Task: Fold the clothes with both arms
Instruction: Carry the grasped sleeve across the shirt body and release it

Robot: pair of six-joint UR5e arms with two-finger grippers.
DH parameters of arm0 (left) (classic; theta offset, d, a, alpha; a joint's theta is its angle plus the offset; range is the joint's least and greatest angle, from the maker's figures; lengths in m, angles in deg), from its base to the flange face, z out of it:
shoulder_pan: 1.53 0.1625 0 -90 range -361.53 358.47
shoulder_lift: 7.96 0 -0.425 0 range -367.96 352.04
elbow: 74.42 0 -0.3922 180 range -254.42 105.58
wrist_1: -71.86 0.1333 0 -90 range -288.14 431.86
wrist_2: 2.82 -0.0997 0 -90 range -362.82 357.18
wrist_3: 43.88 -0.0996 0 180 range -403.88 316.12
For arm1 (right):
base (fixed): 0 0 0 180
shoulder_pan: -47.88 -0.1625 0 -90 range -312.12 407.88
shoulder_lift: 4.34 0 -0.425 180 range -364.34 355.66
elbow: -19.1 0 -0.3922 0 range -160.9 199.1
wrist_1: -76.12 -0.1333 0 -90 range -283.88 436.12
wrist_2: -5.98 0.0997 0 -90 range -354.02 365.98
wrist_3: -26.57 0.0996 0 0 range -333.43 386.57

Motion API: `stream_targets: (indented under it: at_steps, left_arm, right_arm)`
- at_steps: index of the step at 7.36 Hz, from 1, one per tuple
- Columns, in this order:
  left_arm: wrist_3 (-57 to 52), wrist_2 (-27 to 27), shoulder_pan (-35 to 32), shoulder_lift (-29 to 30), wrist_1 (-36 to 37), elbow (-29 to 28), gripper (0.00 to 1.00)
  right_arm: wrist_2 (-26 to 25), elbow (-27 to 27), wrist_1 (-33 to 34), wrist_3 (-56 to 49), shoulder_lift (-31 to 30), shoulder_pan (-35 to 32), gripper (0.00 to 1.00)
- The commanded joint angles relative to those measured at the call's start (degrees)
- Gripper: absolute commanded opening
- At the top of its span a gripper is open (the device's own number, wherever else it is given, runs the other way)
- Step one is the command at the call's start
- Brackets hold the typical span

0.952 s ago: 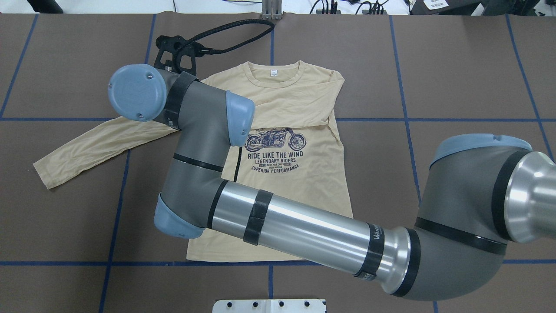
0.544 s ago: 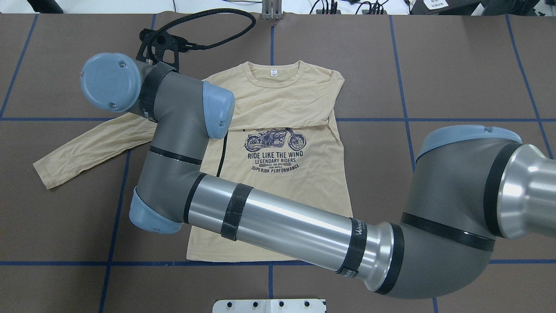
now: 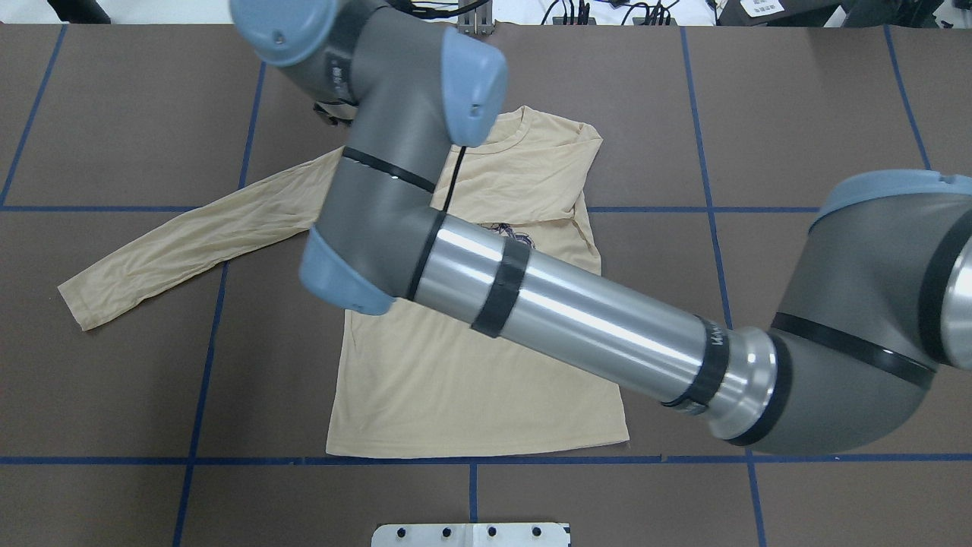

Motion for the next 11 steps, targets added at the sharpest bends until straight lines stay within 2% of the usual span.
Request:
stream_targets:
  at_steps: [1, 3, 4, 5, 6, 7, 8, 9, 11]
  left_arm:
    - [4.4, -0.2, 5.7, -0.2, -1.5, -0.1, 1.00]
    - [15.9, -3.0, 14.1, -0.2, -4.2, -0.4, 1.00]
    - [22.1, -8.2, 18.8, -1.3, -8.2, -2.4, 1.00]
    - [27.1, -11.9, 21.1, -1.4, -15.9, -6.4, 1.00]
    - [33.0, -14.5, 22.8, -1.3, -23.7, -10.7, 1.00]
    - [35.3, -16.9, 25.9, -1.3, -25.9, -12.4, 1.00]
    - [36.8, -17.6, 27.2, -1.4, -26.0, -12.9, 0.96]
    - [36.9, -18.6, 28.4, -1.4, -26.1, -14.0, 0.93]
    - [38.0, -22.9, 31.1, -1.3, -27.7, -16.8, 0.86]
  right_arm:
    - [6.0, -25.6, 2.2, -10.6, -19.9, -5.3, 1.00]
    - [10.4, -42.7, 1.7, -25.2, -38.3, -10.8, 1.00]
    - [13.6, -47.9, 1.5, -32.0, -46.5, -14.6, 1.00]
    - [15.6, -49.3, -1.7, -37.7, -53.3, -18.5, 1.00]
    - [18.9, -48.4, -11.9, -42.8, -62.2, -22.7, 1.00]
    - [24.5, -46.4, -22.2, -48.1, -70.9, -28.2, 1.00]
    - [29.1, -44.1, -29.5, -53.2, -77.3, -33.1, 1.00]
    - [30.4, -43.6, -32.0, -55.3, -80.6, -35.4, 1.00]
    - [30.3, -43.4, -32.1, -55.4, -80.9, -35.6, 1.00]
